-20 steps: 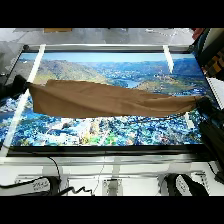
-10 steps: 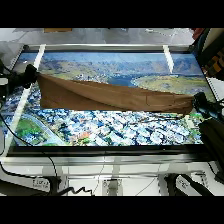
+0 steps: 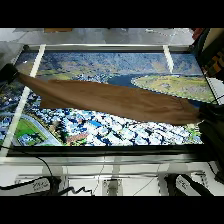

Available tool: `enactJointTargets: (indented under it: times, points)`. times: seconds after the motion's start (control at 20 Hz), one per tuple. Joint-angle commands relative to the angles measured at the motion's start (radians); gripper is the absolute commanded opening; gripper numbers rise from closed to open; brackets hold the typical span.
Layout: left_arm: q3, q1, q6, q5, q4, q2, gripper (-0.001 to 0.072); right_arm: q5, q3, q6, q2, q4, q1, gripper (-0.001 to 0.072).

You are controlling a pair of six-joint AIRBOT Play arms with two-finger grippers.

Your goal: Fold the clothes and pants, and hang the long-sleeved shirts on hangers.

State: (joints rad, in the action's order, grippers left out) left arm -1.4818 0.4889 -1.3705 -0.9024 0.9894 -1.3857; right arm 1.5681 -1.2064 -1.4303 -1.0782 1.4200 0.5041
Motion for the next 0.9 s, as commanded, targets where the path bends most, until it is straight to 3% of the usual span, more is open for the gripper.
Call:
enactJointTargets:
  times: [0.0,0.2,0.4,0.6,0.85]
  points:
    - [0.001,0.053,-0.002,-0.229,0.148,0.043,0.0012,0.222,0.024,0.063,0.047,0.079,0.001,0.0031]
    - [0.001,0.04,-0.005,-0.179,0.135,0.01,0.0011,0.209,0.034,0.06,0.034,0.076,0.0,0.003]
    - [0.0,-0.042,-0.137,0.02,0.132,-0.1,0.001,0.187,0.033,0.052,-0.116,0.076,0.0,0.003]
    - [-0.042,-0.145,-0.207,0.206,0.133,-0.228,0.0009,0.192,0.012,0.027,-0.31,0.051,0.0,0.0029]
    - [-0.229,-0.201,-0.309,0.255,0.132,-0.42,0.0008,0.096,-0.141,-0.021,-0.468,-0.007,0.0,0.0029]
